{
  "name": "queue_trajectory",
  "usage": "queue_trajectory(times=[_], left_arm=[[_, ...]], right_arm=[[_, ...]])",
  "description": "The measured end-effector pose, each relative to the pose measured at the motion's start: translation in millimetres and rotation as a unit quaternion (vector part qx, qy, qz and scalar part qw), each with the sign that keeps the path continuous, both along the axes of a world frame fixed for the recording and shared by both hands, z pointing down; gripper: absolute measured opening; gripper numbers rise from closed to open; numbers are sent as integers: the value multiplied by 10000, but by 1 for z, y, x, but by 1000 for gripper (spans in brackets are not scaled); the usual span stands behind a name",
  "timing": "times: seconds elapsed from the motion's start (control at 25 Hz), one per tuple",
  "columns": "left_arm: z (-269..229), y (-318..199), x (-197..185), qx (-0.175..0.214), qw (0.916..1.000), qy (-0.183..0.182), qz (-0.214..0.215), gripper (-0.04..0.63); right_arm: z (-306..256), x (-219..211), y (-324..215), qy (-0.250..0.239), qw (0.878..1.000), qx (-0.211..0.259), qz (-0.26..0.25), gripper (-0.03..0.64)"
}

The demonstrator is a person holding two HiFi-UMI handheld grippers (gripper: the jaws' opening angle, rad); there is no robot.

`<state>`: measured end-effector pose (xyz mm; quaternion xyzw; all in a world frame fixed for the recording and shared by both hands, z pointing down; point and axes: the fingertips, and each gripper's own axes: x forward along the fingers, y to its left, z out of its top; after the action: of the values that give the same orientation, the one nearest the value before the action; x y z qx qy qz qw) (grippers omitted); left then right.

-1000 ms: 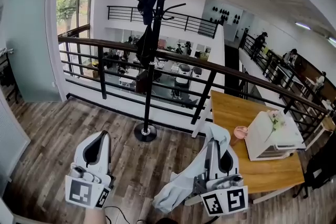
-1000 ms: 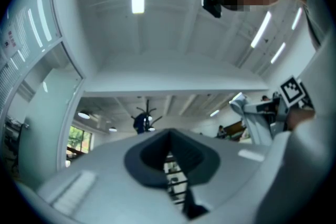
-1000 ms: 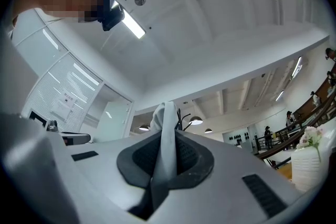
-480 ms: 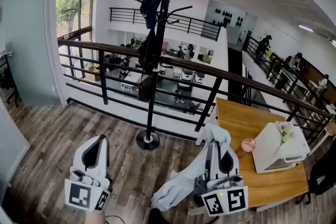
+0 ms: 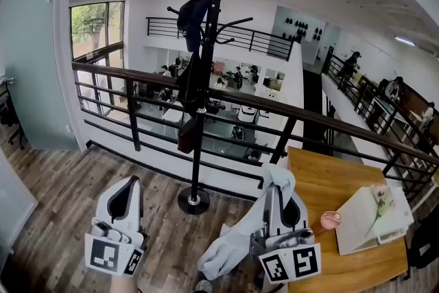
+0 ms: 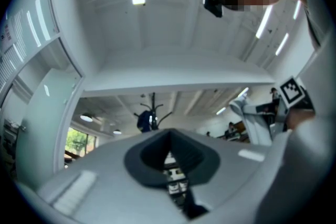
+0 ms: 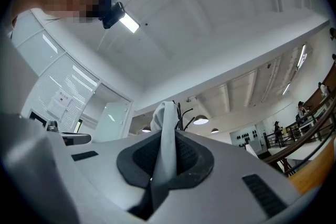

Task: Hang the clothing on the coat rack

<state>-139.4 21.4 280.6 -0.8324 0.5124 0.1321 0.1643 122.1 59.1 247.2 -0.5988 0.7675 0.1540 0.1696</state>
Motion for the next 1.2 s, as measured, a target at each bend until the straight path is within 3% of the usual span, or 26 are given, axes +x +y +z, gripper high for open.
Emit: queue_trajectory(times=[0.64, 1.2], left_arm=[[-7, -102, 78, 15, 9999, -144, 49, 5], [8, -186, 78, -116, 9998, -128, 81, 5]], right_arm=[[1, 51, -114, 83, 9990, -53, -439, 6], [6, 66, -195, 39, 9997, -162, -196, 6]])
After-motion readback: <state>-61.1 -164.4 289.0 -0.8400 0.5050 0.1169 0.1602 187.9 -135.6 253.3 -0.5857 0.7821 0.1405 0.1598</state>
